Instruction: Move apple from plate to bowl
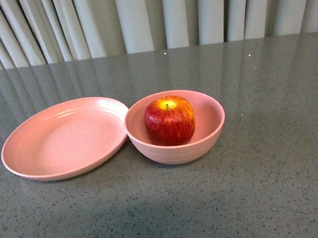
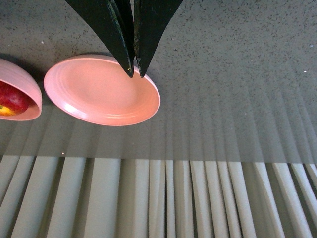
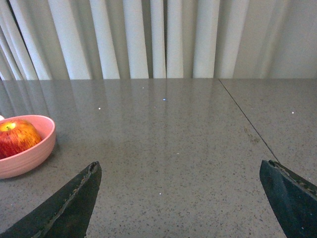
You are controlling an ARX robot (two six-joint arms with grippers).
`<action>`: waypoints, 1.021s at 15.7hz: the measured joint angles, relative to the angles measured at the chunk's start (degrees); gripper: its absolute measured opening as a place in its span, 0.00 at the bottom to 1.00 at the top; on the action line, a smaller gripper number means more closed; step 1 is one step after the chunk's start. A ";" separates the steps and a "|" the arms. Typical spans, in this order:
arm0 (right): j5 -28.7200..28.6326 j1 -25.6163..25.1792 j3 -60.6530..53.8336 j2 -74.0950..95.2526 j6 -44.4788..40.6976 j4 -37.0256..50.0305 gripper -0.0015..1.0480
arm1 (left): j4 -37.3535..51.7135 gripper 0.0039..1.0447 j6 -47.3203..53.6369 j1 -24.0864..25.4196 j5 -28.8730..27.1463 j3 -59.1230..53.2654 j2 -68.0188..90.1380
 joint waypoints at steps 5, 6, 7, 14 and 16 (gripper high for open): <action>0.00 0.00 0.00 0.00 0.00 0.00 0.94 | -0.02 0.30 -0.02 0.00 0.00 0.00 0.00; 0.00 0.00 0.00 0.00 0.00 0.00 0.94 | 0.00 0.42 -0.02 0.00 0.00 0.00 0.00; 0.00 0.00 0.00 0.00 0.00 -0.02 0.94 | 0.00 0.52 0.00 0.00 0.00 0.00 0.00; 0.00 0.00 0.00 0.00 0.00 0.00 0.94 | -0.02 0.94 0.13 0.00 0.00 0.00 0.00; 0.00 0.00 0.00 0.00 0.00 0.00 0.94 | 0.00 0.94 0.13 0.00 0.00 0.00 0.00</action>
